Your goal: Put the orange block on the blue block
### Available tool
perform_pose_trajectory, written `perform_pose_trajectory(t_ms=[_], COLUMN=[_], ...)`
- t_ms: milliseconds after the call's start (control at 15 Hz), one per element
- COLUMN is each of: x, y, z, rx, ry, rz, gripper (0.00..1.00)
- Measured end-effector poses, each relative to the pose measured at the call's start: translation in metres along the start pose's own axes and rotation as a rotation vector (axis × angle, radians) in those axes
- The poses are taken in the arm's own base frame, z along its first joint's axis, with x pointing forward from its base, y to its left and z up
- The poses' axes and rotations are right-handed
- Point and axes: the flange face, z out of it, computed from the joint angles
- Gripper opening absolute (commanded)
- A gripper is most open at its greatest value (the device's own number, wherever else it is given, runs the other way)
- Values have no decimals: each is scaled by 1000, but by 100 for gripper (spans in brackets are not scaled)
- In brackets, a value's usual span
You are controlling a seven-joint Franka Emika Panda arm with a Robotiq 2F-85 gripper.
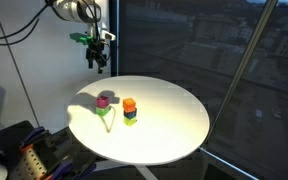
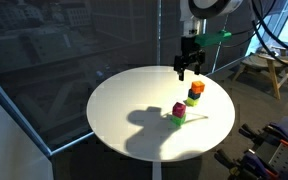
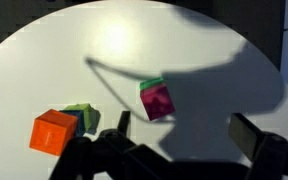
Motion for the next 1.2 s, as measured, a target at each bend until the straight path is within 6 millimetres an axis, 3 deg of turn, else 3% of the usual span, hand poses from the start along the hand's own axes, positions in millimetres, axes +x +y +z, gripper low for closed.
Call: perform_pose_trajectory(t_ms=[333,867,1200], x=[-23,-54,-57], y=[-11,-4,-3], z=[-12,-27,-26], rx=[-2,3,1], ry=[21,24,15], rz=[-30,-24,-24], gripper=[100,100,100])
